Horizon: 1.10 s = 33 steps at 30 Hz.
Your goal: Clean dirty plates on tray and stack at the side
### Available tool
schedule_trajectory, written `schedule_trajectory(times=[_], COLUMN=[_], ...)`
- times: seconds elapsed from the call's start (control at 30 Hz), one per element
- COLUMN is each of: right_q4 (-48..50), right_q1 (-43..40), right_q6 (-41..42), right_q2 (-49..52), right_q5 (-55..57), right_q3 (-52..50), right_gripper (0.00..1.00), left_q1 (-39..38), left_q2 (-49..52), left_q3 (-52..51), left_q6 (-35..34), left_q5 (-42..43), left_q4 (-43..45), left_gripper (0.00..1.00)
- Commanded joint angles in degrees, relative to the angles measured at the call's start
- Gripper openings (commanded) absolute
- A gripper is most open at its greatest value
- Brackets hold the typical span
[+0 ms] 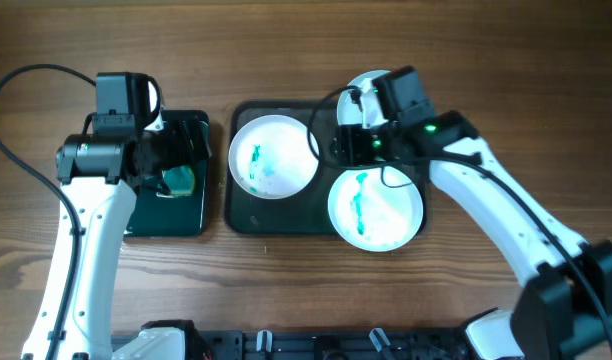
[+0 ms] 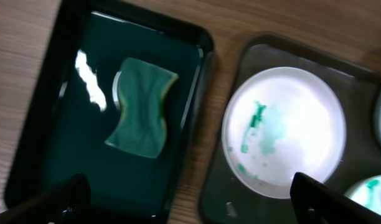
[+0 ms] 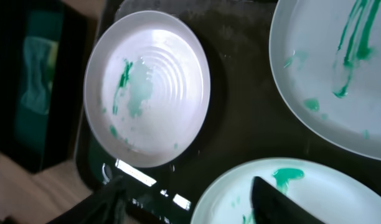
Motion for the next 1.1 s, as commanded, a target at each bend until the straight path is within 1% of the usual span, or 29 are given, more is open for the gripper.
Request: schedule_trajectory(times=[0.0, 0.03, 0.07, 0.1, 0.2, 0.27, 0.37, 0.43, 0.47, 0.57, 0.6, 0.67, 0.77, 0.83, 0.87, 1.0, 1.07], right_q4=[2.47, 4.02, 5.79, 7.54, 12.52, 13.68, 14.64, 14.67, 14.67, 15.32, 15.65, 15.96, 16.04, 16.48, 16.79, 16.96, 16.98], right_q1=[2.86, 3.45, 3.82, 3.85, 4.42, 4.70, 5.27, 5.68, 5.68, 5.68, 5.68, 5.68, 5.68, 5.68, 5.68, 5.68, 5.68], right_q6=[3.58, 4.33, 4.79, 5.88, 5.66, 5.57, 5.73, 7.10, 7.74, 9.97, 10.80, 11.74, 11.74, 11.65, 11.63, 11.52, 11.13], right_q2=[6.88, 8.90, 10.64, 12.28, 16.59, 18.23, 19.45, 20.68, 20.98, 21.27, 21.59, 22.40, 22.84, 22.84, 22.84, 22.84, 22.84], right_q5=[5.01, 5.60, 6.54, 8.26, 6.58, 5.20, 3.08, 2.67, 2.64, 2.80, 3.15, 3.15, 3.06, 2.60, 2.43, 2.45, 2.45], right_q3=[1.20, 1.20, 1.20, 1.20, 1.20, 1.20, 1.20, 1.20, 1.20, 1.20, 1.20, 1.20, 1.20, 1.20, 1.20, 1.20, 1.20], right_gripper=[0.55, 0.49, 0.45, 0.44, 0.40, 0.37, 0.29, 0.26, 0.22, 0.07, 0.04, 0.04, 0.04, 0.04, 0.04, 0.04, 0.04], left_q1=[1.27, 1.92, 3.08, 3.98, 5.35, 5.38, 5.38, 5.38, 5.38, 5.38, 5.38, 5.38, 5.38, 5.38, 5.38, 5.38, 5.38], left_q2=[0.35, 0.46, 0.66, 1.03, 2.45, 3.28, 3.63, 4.22, 4.66, 6.29, 6.91, 7.96, 9.84, 11.61, 12.87, 18.29, 21.31], left_q3=[0.92, 0.92, 0.90, 0.90, 0.90, 0.90, 0.90, 0.90, 0.90, 0.90, 0.90, 0.90, 0.90, 0.90, 0.90, 0.90, 0.90], left_q6=[3.98, 4.96, 4.96, 4.94, 4.92, 4.92, 4.90, 4.90, 4.90, 4.90, 4.90, 4.92, 5.38, 6.38, 6.36, 6.43, 6.43], left_q5=[-4.76, -4.76, -4.98, -4.96, -4.96, -5.01, -5.01, -5.01, -4.98, -5.01, -5.01, -5.01, -5.40, -5.18, -3.48, -2.78, -2.75], left_q4=[-1.77, -2.25, -2.32, -2.25, -2.19, -2.10, -2.05, -2.12, -2.16, -2.29, -2.27, -2.29, -2.05, -1.14, -0.79, -0.22, 1.01], left_gripper=[1.00, 0.99, 0.98, 0.97, 0.97, 0.97, 0.97, 0.97, 0.97, 0.97, 0.96, 0.89, 0.84, 0.71, 0.64, 0.67, 0.66])
